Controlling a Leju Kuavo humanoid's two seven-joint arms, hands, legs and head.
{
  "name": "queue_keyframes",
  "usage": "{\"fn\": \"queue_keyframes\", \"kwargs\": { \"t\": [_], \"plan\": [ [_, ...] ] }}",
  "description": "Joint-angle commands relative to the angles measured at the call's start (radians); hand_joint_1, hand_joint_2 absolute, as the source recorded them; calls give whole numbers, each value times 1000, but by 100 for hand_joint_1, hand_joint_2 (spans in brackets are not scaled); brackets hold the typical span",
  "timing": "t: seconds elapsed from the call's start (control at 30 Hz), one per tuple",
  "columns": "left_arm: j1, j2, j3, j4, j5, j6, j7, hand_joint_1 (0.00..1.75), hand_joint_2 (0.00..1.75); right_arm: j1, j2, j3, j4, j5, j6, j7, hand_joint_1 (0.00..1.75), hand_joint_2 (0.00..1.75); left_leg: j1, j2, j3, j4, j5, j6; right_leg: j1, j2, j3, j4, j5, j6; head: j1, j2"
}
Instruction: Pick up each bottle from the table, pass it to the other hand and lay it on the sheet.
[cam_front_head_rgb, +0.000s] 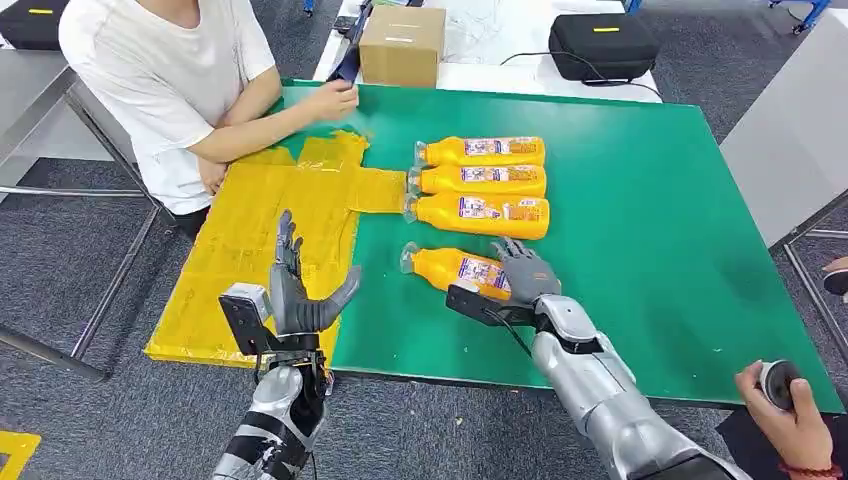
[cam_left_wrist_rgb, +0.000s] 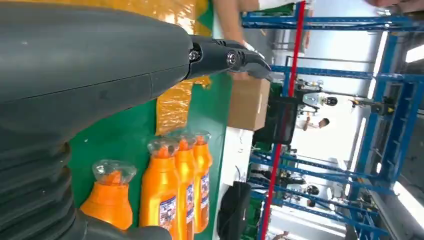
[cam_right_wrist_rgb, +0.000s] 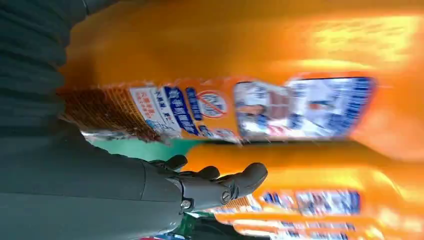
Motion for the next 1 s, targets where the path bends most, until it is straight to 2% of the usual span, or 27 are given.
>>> {"fn": "queue_keyframes", "kwargs": {
  "t": [0.03,0.2,0.6,0.63,0.67,0.7,0.83,1.0],
  "plan": [
    [-56,-21,52,101,1,8,3,0,175,-41,-70,102,17,27,63,90,0,175,1,0,5,1,-2,-1,1,0,5,1,-2,-2,0,0],
    [-57,-21,67,103,-2,5,3,0,175,-9,-101,109,-37,27,98,140,0,175,1,-1,6,0,-3,-1,1,-1,7,0,-3,-2,0,0],
    [-63,-21,65,104,1,4,3,0,175,1,-107,99,-31,-1,127,142,0,175,1,-2,6,0,-1,-1,1,-2,7,-1,-2,-2,0,0],
    [-66,-21,61,106,2,2,3,0,175,-6,-105,99,-11,-16,146,137,24,175,1,-1,8,0,-3,-2,1,-1,9,0,-3,-3,0,0],
    [-69,-21,59,111,3,-1,3,0,175,-7,-102,84,1,-39,157,131,154,175,1,-2,6,0,-1,-1,1,-2,6,-1,-2,-2,0,0],
    [-72,-21,55,113,6,1,3,0,175,-18,-99,88,29,-49,163,127,175,175,1,-1,8,0,-2,-2,1,-1,8,-1,-3,-2,0,0],
    [-85,-21,37,128,2,7,3,0,175,-44,-83,68,135,-109,166,103,175,175,1,-1,6,0,-1,-1,1,-1,6,-1,-2,-2,0,0],
    [-93,-20,55,110,-30,18,3,0,175,-35,-78,61,166,-142,145,78,175,175,1,-2,8,0,-1,-1,1,-2,9,-2,-1,-1,0,0]
  ]
}}
